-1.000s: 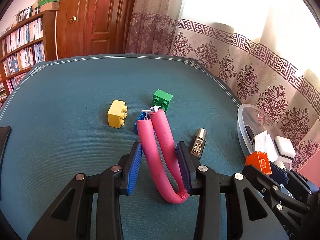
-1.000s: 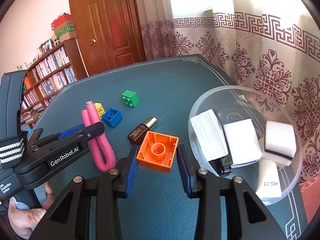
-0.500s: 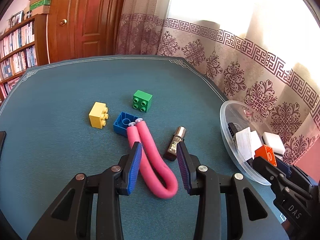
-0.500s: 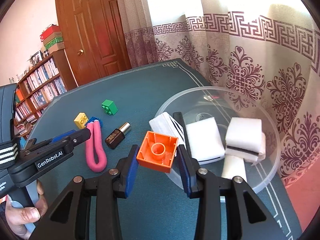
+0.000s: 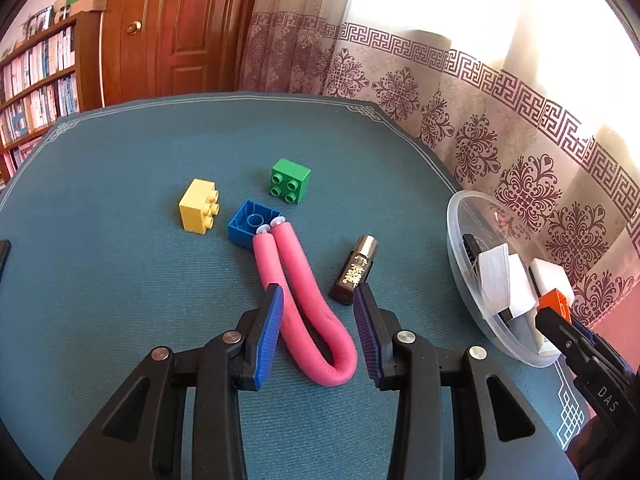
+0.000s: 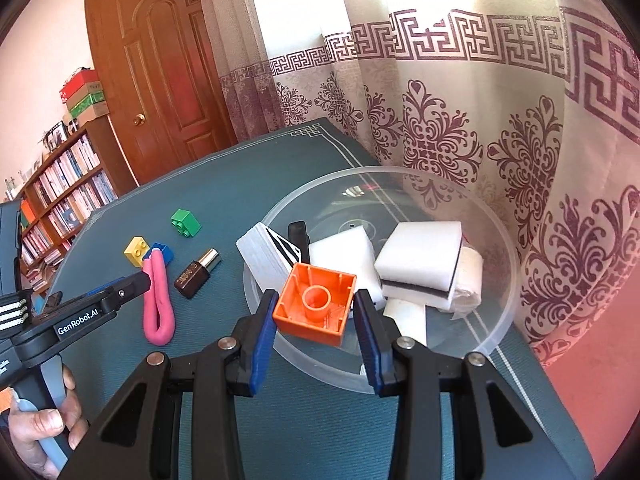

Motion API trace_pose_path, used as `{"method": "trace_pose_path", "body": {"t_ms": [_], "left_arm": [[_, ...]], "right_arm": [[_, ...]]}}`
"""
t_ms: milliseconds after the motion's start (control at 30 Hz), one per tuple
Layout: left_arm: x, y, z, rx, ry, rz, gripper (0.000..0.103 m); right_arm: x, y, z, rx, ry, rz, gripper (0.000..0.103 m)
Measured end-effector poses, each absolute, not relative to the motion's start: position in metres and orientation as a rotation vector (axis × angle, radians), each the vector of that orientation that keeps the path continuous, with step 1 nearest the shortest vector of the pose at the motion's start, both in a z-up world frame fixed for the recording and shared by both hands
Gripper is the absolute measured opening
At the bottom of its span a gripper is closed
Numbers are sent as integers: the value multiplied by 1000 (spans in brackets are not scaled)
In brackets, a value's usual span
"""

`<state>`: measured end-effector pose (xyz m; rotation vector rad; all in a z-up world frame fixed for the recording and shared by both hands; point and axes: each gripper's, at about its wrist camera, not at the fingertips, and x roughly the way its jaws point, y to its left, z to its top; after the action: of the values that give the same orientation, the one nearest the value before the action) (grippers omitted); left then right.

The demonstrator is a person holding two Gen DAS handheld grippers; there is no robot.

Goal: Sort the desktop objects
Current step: 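Carry the orange brick over the clear bowl with the right gripper while the left gripper lifts the pink tube, then release the orange brick in the bowl with the right gripper while the left gripper carries the pink tube there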

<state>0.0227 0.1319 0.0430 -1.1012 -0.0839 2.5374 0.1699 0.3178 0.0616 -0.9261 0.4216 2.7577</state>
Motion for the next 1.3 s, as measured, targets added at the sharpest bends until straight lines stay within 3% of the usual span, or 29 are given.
{"method": "trace_pose_path", "body": {"t_ms": [67, 133, 167, 567, 633, 667, 700, 1300], "left_arm": [[20, 132, 39, -1134, -85, 2540, 42], [18, 133, 36, -1148, -83, 2558, 61], [17, 133, 36, -1145, -86, 2569, 63], [-17, 135, 20, -1258, -204, 2550, 63], [-18, 134, 19, -1246, -194, 2566, 59], [-17, 133, 18, -1238, -187, 2569, 52], [-17, 133, 17, -1246, -179, 2560, 38], [14, 150, 65, -1044, -157, 2527, 37]], "right_arm": [[169, 320, 60, -931, 428, 2755, 42], [168, 322, 58, -933, 435, 2752, 42], [168, 323, 58, -931, 436, 2751, 42], [170, 330, 56, -922, 446, 2743, 42], [170, 330, 56, -924, 446, 2740, 42], [170, 331, 55, -926, 449, 2739, 42], [170, 332, 55, -928, 451, 2737, 42], [171, 349, 51, -919, 465, 2701, 42]]}}
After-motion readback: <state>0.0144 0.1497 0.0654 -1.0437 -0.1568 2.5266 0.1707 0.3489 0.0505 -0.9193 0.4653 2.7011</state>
